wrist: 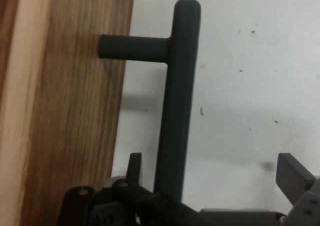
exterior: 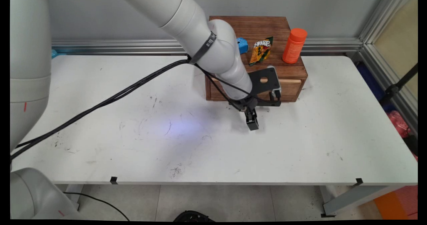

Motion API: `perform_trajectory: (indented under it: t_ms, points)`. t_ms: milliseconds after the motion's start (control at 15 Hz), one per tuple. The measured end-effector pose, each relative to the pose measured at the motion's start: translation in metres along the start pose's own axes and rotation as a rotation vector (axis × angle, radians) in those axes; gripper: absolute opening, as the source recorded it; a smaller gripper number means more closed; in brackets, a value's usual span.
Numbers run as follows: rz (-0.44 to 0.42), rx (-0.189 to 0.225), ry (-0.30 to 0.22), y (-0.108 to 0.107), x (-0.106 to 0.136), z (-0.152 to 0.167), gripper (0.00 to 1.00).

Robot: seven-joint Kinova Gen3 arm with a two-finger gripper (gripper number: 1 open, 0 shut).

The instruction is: Open the drawer

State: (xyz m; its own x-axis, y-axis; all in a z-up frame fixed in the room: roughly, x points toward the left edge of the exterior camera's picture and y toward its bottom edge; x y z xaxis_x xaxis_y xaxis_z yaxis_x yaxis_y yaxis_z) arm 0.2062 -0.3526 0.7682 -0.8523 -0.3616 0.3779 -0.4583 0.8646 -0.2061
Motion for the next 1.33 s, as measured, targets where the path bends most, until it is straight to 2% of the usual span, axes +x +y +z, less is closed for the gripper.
perform_trajectory:
  t_ms: [400,1333]
  points:
    - [0.009,-0.02,-0.009,0.013,0.0,-0.003,1.0]
    - [0.047,-0.084,-0.02,0.061,-0.007,-0.022,1.0]
